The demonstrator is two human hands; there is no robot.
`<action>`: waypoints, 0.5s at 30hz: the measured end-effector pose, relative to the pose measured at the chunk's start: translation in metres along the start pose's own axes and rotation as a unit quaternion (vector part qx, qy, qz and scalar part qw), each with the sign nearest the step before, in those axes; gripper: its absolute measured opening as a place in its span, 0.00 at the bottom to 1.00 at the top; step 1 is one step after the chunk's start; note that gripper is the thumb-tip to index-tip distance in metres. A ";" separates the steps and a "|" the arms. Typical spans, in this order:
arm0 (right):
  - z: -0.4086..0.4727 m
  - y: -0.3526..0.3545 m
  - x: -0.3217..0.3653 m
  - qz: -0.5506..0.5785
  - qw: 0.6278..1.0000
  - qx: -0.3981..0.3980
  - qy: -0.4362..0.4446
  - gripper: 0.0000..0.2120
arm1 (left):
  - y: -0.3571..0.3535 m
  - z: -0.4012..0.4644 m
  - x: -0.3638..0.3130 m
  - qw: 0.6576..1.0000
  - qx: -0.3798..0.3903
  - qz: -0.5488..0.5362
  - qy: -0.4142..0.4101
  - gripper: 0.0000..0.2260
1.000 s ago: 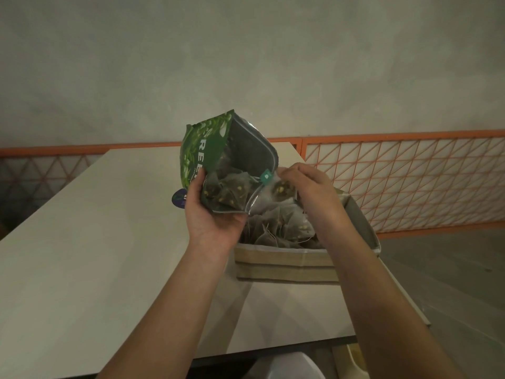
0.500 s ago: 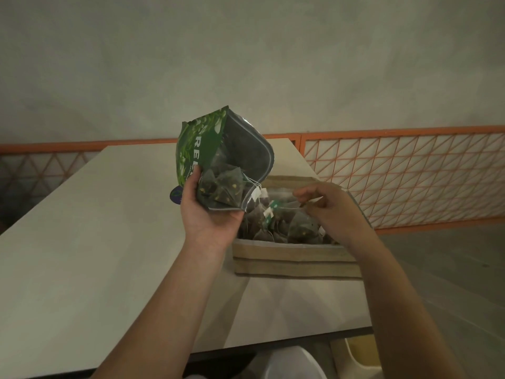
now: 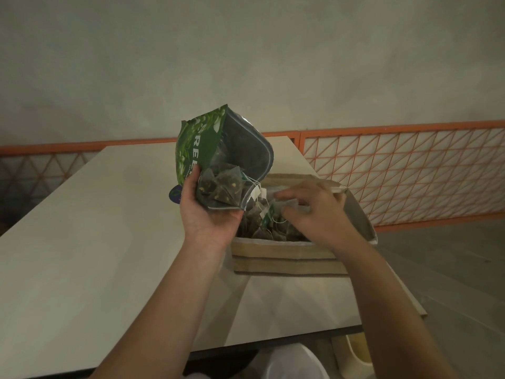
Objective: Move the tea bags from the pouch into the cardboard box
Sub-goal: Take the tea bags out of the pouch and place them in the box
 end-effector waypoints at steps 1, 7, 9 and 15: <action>0.001 -0.005 0.002 0.008 1.000 0.012 0.003 0.12 | -0.001 0.000 0.000 1.000 0.000 0.000 0.001 0.23; 0.002 -0.015 0.001 -0.034 0.999 0.004 -0.001 0.08 | -0.003 -0.001 0.000 1.000 0.000 -0.008 0.008 0.23; 0.001 -0.013 -0.004 -0.004 1.000 -0.003 -0.011 0.08 | -0.004 -0.001 -0.001 1.000 0.003 -0.012 0.008 0.23; -0.006 -0.005 -0.009 0.209 0.978 0.008 -0.020 0.08 | -0.004 -0.001 0.000 1.000 0.005 -0.009 0.009 0.22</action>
Point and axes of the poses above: each hand's wrist, its own z-axis towards the middle knuckle, its own y-axis out of the back of the hand, x = y × z, the point moved 9 cm from there along z, towards the middle knuckle, and after that the axes turned 8 degrees about x, right-handed, at the moved point
